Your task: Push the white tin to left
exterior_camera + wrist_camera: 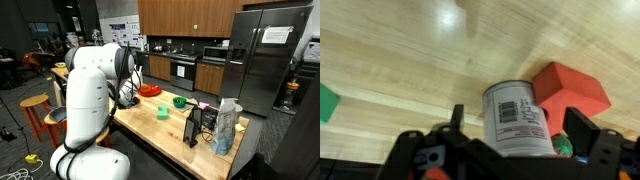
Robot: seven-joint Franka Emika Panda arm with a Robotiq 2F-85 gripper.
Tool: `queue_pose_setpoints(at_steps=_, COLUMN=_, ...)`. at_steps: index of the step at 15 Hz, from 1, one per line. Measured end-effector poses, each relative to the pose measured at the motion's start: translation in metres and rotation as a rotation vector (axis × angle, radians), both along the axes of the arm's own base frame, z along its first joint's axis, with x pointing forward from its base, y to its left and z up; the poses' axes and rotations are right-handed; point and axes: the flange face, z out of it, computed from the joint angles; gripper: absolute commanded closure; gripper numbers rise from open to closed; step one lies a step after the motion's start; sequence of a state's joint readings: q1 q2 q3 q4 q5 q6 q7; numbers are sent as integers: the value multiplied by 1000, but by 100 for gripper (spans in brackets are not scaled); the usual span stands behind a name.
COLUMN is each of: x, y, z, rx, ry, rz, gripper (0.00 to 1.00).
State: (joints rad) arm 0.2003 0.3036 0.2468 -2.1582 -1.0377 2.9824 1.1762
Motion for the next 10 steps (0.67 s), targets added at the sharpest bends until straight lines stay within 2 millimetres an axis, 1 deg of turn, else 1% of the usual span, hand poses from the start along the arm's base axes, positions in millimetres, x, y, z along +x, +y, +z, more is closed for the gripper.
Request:
queue_pose_setpoints(at_steps=3, x=-1, y=4, z=-4, rx=37, ry=16, rz=7, gripper=0)
queue_pose_setpoints(at_steps=6, x=-2, y=4, z=-7, rx=26, ry=20, rz=21, gripper=0)
queue_pose_setpoints(at_steps=7, x=-3, y=6, z=-8, rx=27, ry=22, rz=50, gripper=0)
queue_pose_setpoints(at_steps=10, x=-6, y=12, z=-5, rx=105, ry=-14, rz=183, gripper=0)
